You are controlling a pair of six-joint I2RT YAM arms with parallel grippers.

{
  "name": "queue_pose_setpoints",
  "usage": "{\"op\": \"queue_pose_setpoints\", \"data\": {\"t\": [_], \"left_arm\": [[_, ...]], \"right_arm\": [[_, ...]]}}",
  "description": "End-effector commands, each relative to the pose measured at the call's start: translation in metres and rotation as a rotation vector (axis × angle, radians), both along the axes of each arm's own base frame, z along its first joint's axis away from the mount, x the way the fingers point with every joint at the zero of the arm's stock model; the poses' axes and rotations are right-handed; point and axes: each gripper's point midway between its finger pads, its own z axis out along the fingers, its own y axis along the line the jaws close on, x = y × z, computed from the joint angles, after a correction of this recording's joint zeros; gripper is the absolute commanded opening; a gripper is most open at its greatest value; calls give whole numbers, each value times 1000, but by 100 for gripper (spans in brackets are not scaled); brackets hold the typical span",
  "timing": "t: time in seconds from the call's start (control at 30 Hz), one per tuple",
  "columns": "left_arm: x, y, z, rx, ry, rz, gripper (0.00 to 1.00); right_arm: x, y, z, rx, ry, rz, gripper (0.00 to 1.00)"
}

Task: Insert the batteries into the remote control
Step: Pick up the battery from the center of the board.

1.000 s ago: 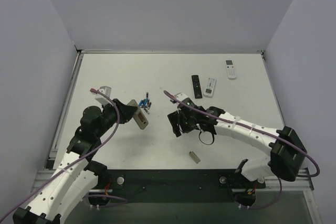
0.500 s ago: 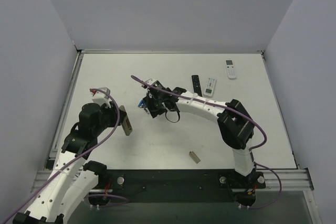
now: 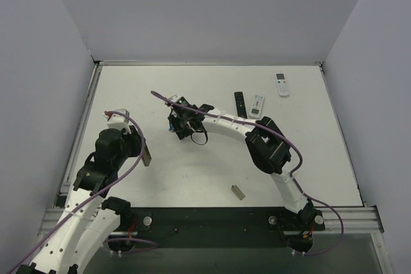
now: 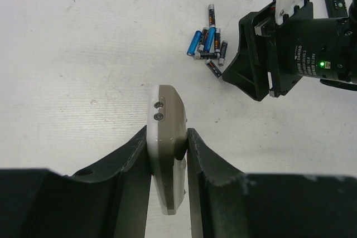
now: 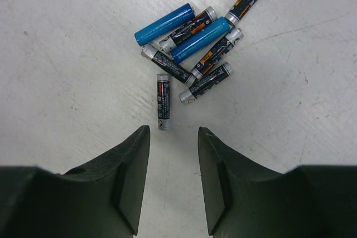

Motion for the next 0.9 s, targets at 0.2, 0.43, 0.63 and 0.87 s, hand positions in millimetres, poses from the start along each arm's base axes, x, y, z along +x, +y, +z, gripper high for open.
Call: {"op": "queue_pose_setpoints", "data": {"t": [0.2, 0.43, 0.63, 0.87], "left_arm": [[6, 4, 16, 9, -51, 18, 0], [6, 3, 15, 8, -51, 11, 0], [6, 1, 16, 5, -53, 5, 0], [6, -1, 15, -4, -51, -6, 0]], "right_arm": [[11, 10, -6, 15, -6, 13, 33], [5, 16, -12, 15, 2, 47, 30], [3, 18, -18, 2, 2, 62, 27], [0, 15, -27, -28, 4, 84, 25]]}}
